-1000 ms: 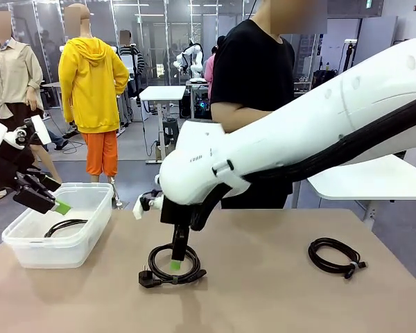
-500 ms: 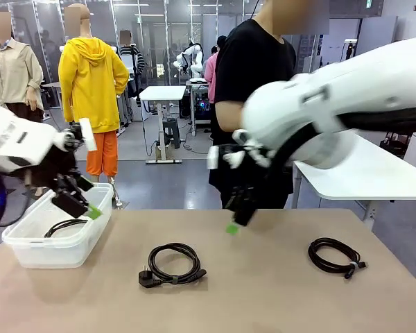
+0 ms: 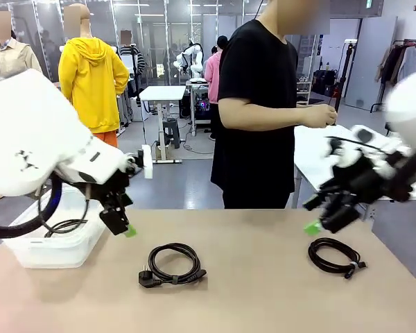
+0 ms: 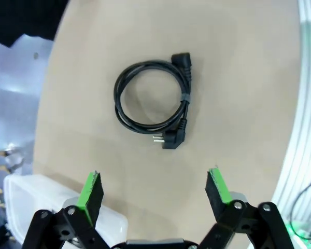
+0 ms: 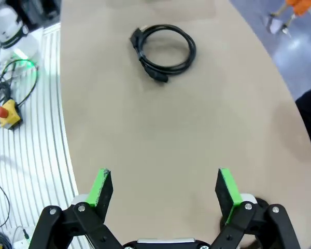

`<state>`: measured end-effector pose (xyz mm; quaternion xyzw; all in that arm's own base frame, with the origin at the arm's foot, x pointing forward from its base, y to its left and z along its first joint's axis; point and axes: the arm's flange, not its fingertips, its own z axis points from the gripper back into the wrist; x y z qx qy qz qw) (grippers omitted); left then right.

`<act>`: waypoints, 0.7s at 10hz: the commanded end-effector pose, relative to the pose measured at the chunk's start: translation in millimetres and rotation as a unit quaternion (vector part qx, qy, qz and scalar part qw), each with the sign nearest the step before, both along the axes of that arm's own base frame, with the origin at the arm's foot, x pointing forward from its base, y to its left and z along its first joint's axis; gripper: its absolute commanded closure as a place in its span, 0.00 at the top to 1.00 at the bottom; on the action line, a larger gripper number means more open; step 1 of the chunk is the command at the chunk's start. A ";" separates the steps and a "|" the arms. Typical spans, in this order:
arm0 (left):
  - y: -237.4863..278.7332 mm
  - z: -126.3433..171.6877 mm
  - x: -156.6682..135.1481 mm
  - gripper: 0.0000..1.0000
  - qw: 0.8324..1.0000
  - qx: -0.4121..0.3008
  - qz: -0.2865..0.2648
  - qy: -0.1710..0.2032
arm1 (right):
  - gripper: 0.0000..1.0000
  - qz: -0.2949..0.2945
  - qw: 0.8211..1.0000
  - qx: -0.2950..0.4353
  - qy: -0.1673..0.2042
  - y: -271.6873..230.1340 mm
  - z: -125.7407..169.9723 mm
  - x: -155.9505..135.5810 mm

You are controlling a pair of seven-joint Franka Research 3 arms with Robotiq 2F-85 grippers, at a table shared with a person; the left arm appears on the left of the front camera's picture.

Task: Organize and store the cables.
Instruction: Place the Power Cable into the Organizing box.

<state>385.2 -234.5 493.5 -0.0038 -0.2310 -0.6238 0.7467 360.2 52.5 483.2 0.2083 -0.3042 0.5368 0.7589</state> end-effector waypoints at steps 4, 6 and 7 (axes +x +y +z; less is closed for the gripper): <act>-62.4 -40.5 17.4 1.00 0.993 0.106 -0.038 0.024 | 1.00 -0.057 0.983 0.167 -0.058 -145.1 -20.8 -65.7; -77.0 -64.3 23.2 1.00 0.991 0.118 -0.060 0.027 | 1.00 -0.050 0.975 0.204 -0.073 -188.4 -42.1 -86.8; -78.5 -76.7 29.4 1.00 0.989 0.135 -0.051 0.015 | 1.00 -0.040 0.968 0.224 -0.110 -201.4 -61.3 -100.7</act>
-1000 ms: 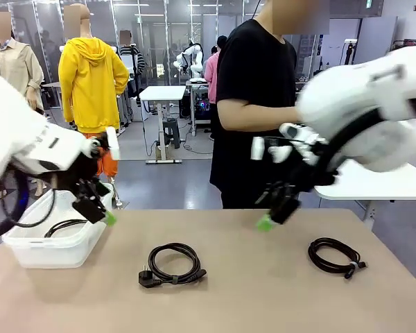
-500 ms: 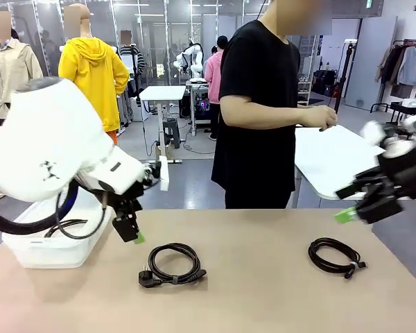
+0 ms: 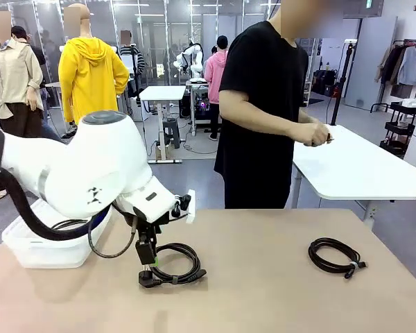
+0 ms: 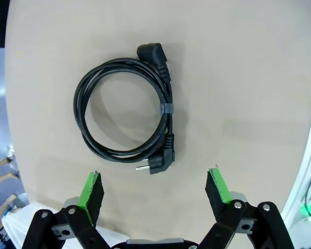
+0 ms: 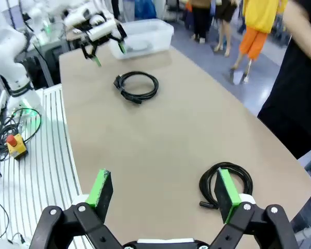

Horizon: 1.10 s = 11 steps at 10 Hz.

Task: Organize and store the cables.
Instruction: Place the Power Cable into the Organizing box.

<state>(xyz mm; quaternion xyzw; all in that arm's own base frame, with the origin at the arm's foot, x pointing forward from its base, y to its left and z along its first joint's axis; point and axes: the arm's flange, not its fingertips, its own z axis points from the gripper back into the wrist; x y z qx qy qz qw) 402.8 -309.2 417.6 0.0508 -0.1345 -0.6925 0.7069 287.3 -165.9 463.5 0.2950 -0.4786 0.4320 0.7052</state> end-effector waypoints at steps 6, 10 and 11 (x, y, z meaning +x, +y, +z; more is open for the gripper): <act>-3.9 -29.4 19.9 1.00 1.000 0.022 -0.005 0.016 | 1.00 0.004 0.999 0.017 -0.045 -41.8 -50.3 -24.3; -3.9 -29.4 19.9 1.00 1.000 0.022 -0.005 0.016 | 1.00 0.004 0.999 0.017 -0.045 -41.8 -50.3 -24.3; -3.9 -29.4 19.9 1.00 1.000 0.022 -0.005 0.016 | 1.00 0.004 0.999 0.017 -0.045 -41.8 -50.3 -24.3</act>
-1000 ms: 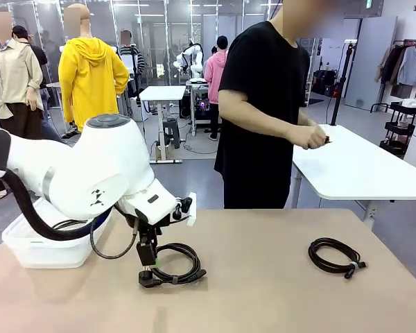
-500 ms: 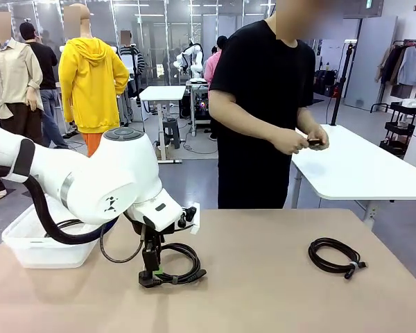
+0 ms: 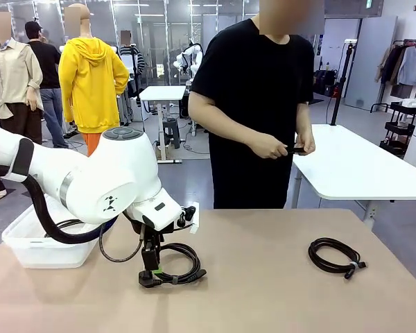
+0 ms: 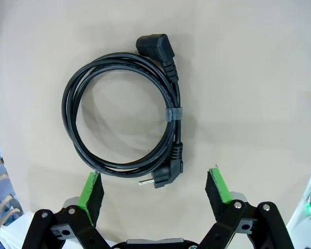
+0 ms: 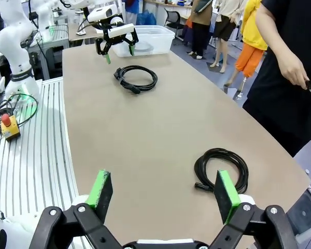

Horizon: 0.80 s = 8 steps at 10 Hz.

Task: Organize and store the cables.
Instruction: Place the Power Cable into the Organizing box.

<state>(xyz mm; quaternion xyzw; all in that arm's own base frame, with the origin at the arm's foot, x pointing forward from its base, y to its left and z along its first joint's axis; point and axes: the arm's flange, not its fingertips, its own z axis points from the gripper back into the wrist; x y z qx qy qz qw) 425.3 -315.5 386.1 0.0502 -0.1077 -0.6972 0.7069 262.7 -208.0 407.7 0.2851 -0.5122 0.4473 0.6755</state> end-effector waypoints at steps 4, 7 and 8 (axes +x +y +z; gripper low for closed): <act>-18.3 -21.7 5.5 1.00 0.999 0.003 -0.009 0.052 | 1.00 -0.005 1.000 0.008 0.002 0.3 5.5 0.2; -35.9 -39.6 22.2 1.00 0.998 0.005 -0.006 0.062 | 1.00 -0.005 1.000 0.008 0.002 0.3 5.5 0.2; -40.2 -45.5 27.5 1.00 0.997 0.019 0.000 0.069 | 1.00 -0.005 1.000 0.008 0.002 0.3 5.5 0.2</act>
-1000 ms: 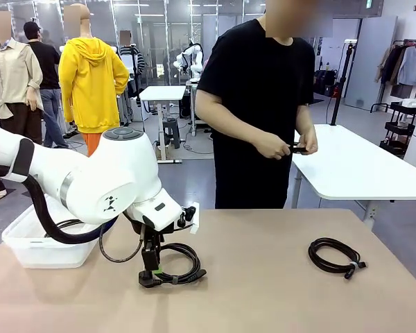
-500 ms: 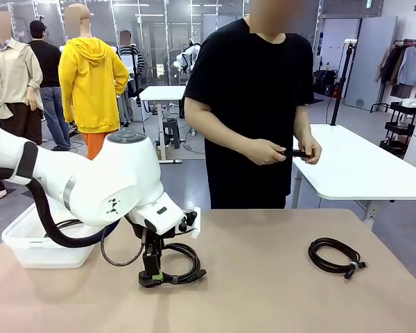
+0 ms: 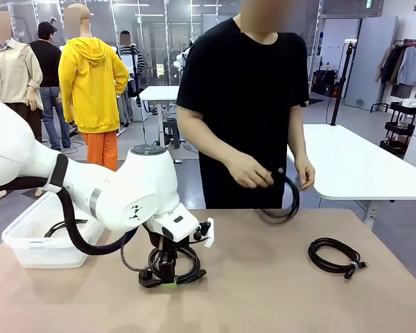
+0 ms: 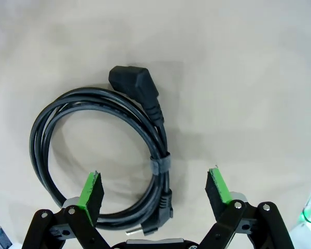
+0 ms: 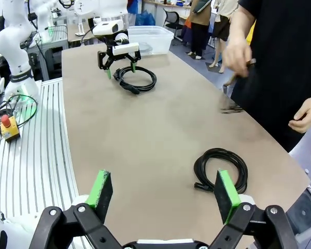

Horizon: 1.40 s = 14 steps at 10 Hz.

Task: Organize and store the cables.
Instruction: Place the Power Cable into the Organizing box.

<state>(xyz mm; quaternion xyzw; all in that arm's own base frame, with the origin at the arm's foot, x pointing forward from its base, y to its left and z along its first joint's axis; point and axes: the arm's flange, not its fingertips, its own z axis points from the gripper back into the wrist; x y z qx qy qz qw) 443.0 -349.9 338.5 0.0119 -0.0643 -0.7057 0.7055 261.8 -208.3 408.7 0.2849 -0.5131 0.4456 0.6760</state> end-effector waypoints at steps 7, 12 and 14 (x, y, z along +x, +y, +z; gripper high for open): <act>-26.9 -22.5 25.9 0.52 0.996 0.065 0.020 0.054 | 1.00 -0.003 1.000 0.007 0.002 0.6 4.6 1.2; -29.2 -24.8 27.0 0.04 0.995 0.076 0.018 0.063 | 1.00 -0.003 1.000 0.007 0.002 0.6 4.6 1.2; -29.1 -15.0 24.3 0.00 0.996 0.066 0.012 0.062 | 1.00 -0.003 1.000 0.007 0.002 0.6 4.6 1.2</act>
